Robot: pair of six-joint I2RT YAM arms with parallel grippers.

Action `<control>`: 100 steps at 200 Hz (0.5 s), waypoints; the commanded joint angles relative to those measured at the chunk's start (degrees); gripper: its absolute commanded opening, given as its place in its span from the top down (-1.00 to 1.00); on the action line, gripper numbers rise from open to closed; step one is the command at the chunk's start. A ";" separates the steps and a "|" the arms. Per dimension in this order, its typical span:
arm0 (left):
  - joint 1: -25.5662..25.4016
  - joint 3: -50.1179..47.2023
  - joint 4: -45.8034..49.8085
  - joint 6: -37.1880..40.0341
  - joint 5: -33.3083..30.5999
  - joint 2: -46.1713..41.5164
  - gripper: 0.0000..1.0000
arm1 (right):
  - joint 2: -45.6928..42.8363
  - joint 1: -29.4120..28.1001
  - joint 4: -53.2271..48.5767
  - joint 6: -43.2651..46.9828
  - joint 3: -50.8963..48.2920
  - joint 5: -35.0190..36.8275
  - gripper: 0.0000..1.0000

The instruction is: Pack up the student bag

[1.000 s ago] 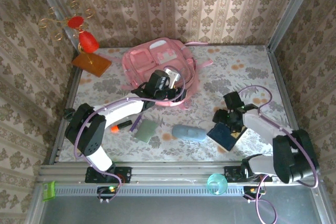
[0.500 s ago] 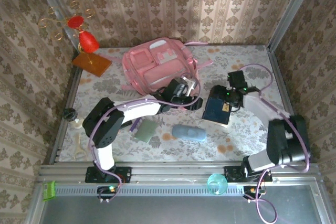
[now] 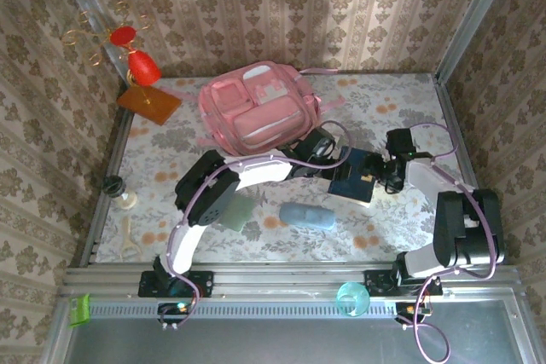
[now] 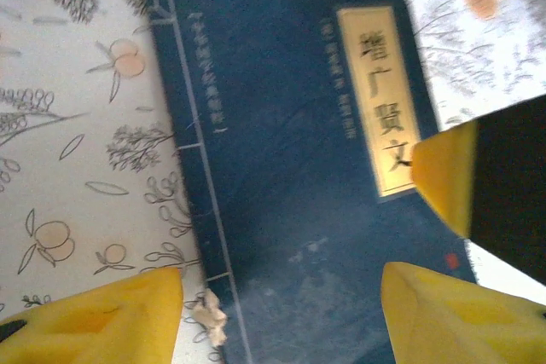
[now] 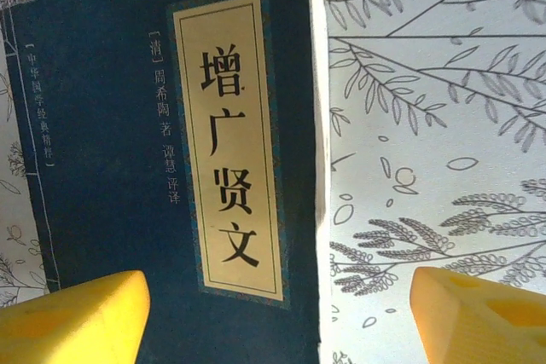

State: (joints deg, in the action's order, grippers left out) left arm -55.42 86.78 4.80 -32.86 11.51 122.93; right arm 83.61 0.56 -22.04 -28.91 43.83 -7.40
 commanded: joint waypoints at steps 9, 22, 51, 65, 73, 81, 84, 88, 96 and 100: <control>0.50 2.75 3.25 -1.33 0.40 3.20 -0.27 | 2.21 0.23 3.05 -1.23 -1.33 -3.78 -0.54; 0.43 2.45 2.40 -1.51 1.68 3.79 -0.25 | 2.82 0.23 4.20 -1.53 -1.97 -5.27 -0.44; 0.35 1.53 0.89 -2.30 2.72 4.42 -0.21 | 3.34 0.23 5.87 -1.61 -3.03 -7.40 -0.26; 0.32 0.86 0.16 -2.56 2.99 4.25 -0.19 | 2.67 0.23 7.21 -1.79 -3.93 -9.31 -0.20; 0.38 0.54 -0.09 -2.64 3.08 4.29 -0.18 | 1.85 0.23 8.53 -1.78 -4.67 -10.63 -0.19; 0.33 0.42 -0.29 -2.64 3.33 4.25 -0.18 | 0.86 0.31 10.00 -1.88 -5.62 -11.50 -0.17; 0.35 0.41 -0.35 -2.58 3.49 4.24 -0.17 | 0.43 0.31 10.52 -1.79 -5.99 -11.83 -0.17; 0.44 0.33 -0.53 -2.65 3.64 4.28 -0.17 | -0.21 0.32 11.29 -1.70 -6.53 -12.43 -0.16; 0.34 0.15 -0.85 -2.86 3.78 4.24 -0.17 | -1.82 0.32 13.55 -1.87 -8.02 -13.36 -0.13; 0.46 0.10 -0.94 -2.87 3.78 4.24 -0.17 | -2.65 0.40 14.66 -2.08 -8.83 -13.49 -0.12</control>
State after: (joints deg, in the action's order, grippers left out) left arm -55.02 87.88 4.60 -34.41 13.15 126.32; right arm 84.36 1.45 -13.87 -30.24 38.61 -14.26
